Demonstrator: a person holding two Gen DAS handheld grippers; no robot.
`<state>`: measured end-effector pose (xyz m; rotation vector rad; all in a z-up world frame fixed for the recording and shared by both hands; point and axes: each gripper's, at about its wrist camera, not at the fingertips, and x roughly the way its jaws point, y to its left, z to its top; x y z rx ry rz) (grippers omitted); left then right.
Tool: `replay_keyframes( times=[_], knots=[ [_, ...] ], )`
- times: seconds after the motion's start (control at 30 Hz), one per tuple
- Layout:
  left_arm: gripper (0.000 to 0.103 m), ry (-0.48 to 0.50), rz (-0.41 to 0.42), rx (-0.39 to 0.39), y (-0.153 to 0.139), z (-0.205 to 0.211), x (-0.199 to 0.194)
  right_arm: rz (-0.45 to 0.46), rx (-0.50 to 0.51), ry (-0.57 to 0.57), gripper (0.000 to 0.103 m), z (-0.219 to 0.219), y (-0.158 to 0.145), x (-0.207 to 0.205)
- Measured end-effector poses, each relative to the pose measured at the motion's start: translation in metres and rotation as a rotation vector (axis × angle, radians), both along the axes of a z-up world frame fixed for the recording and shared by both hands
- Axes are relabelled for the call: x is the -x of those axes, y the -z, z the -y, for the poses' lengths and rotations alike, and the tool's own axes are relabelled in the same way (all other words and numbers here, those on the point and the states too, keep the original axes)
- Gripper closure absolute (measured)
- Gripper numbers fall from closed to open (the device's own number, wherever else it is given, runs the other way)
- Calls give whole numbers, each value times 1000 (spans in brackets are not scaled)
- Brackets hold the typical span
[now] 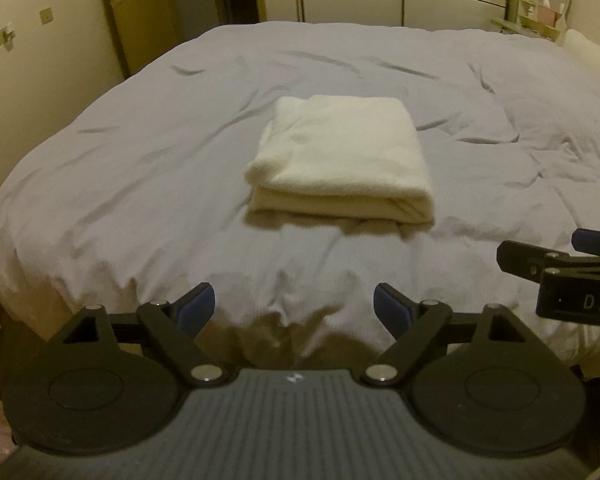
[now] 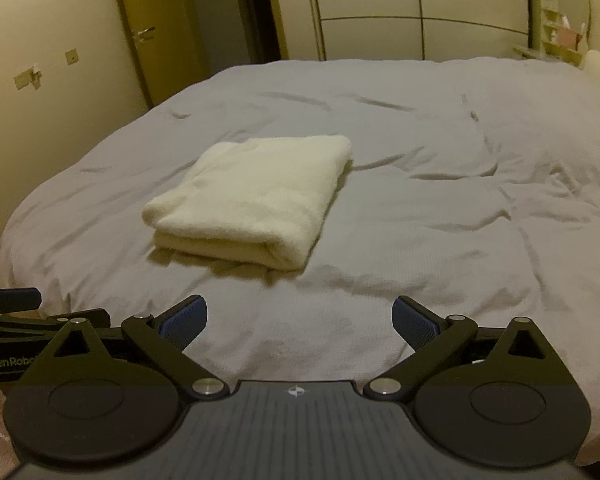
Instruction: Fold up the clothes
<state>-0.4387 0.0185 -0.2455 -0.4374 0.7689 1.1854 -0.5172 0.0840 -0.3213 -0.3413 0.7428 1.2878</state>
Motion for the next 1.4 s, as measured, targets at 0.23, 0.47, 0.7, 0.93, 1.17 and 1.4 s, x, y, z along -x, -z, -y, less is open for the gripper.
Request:
replay_keyframes(
  times=[0.23, 0.47, 0.7, 0.93, 1.17, 1.4],
  knots=[
    [13, -26, 25, 10, 5, -14, 9, -19, 31, -22, 1, -8, 12, -4],
    [13, -31, 143, 122, 29, -52, 26, -85, 79, 29, 1, -19, 37, -28],
    [13, -66, 410, 214, 47, -95, 49, -367, -4, 48, 1, -33, 64, -64],
    [13, -115, 573, 270, 69, -157, 53, -833, -148, 83, 3, -54, 100, -106],
    [13, -168, 628, 339, 99, -225, 67, -876, -136, 115, 6, -84, 117, -118],
    [12, -31, 766, 447, 127, -287, 73, -868, -136, 139, 8, -112, 125, -134]
  ],
)
